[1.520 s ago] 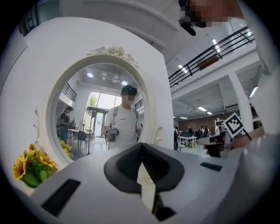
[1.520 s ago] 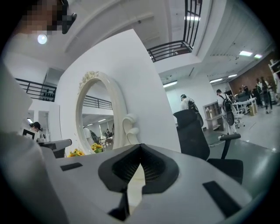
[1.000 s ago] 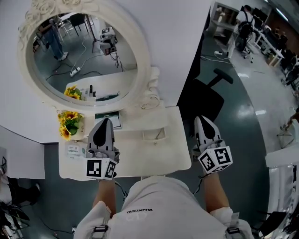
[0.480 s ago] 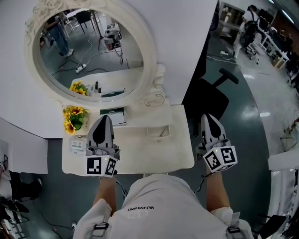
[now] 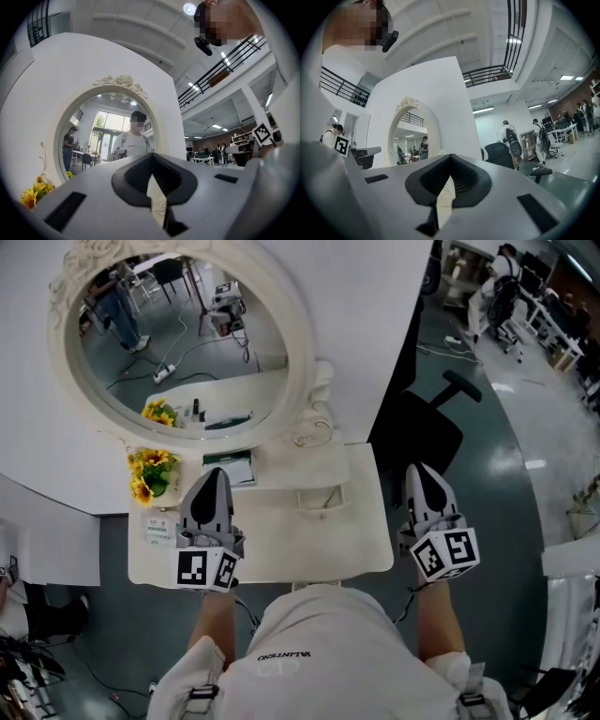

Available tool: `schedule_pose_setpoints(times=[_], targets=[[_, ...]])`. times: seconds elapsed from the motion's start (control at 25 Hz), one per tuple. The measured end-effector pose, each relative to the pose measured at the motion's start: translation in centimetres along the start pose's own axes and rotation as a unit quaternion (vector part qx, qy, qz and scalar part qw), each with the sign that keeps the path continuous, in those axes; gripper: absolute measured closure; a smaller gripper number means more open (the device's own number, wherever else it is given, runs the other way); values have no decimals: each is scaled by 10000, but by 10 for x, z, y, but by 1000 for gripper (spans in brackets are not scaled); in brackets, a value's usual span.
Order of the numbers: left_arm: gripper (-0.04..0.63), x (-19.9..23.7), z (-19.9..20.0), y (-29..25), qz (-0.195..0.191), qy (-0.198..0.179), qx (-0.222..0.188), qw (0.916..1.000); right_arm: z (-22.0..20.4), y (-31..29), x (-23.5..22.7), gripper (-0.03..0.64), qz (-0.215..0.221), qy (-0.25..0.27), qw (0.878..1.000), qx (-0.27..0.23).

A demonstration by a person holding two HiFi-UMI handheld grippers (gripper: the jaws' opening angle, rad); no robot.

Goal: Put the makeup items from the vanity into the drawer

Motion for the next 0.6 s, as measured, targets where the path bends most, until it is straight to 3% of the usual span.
schedule_pose_setpoints(times=[0.6], targets=[[592, -5, -14, 1, -32, 77, 86, 9999, -12, -2, -4, 607, -59, -163, 9998, 129]])
Point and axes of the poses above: the fingertips, and each gripper's own axes: y backward along the fingers, x to its left, z out of its top, the point moved 4 cm from there along y, backward along the fingers, and after that the axes turned 9 degrees about x, right-handed, at the moved point
